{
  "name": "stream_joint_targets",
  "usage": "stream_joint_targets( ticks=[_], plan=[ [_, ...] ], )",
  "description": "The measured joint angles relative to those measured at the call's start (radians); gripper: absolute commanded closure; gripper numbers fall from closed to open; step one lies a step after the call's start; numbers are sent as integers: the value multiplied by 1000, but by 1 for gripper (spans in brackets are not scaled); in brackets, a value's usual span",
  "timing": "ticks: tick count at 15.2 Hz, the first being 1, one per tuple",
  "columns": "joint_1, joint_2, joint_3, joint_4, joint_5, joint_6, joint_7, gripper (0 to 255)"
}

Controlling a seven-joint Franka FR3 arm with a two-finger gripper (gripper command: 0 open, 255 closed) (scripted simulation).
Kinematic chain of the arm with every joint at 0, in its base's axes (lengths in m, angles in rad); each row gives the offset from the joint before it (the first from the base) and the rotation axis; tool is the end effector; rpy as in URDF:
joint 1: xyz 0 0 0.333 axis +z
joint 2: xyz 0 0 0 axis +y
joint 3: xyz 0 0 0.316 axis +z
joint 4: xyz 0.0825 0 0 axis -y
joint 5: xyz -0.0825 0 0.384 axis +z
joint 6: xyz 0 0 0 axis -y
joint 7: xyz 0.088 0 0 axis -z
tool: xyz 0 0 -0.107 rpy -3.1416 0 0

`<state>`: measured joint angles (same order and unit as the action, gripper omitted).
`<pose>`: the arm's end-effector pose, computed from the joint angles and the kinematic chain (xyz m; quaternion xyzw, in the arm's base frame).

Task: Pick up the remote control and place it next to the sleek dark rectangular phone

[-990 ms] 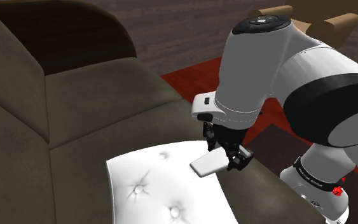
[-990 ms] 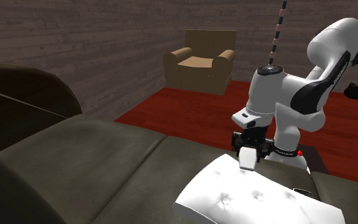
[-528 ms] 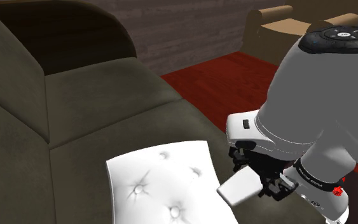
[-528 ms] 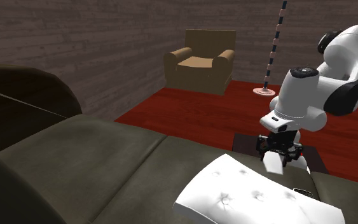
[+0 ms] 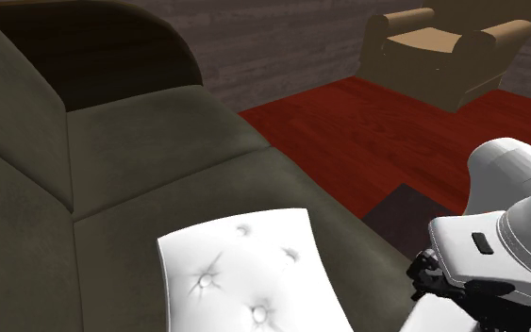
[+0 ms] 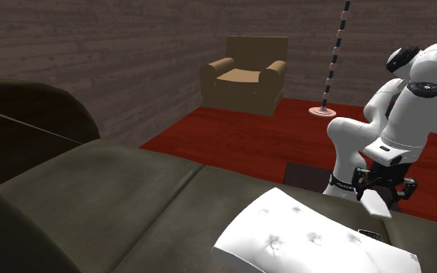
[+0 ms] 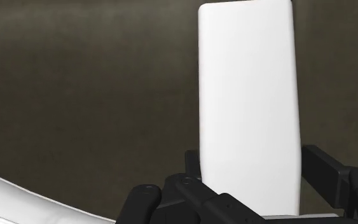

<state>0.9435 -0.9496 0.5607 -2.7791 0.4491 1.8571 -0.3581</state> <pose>0.0020 0.2970 0.4201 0.7293 0.6841 -0.0046 0.0130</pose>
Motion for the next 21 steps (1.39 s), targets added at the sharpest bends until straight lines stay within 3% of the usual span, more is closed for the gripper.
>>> stream_joint_targets(
  ticks=[9,21],
  plan=[
    [159,-75,166,42,157,-81,229,255],
    [183,-15,300,-57,275,82,235,255]
  ],
)
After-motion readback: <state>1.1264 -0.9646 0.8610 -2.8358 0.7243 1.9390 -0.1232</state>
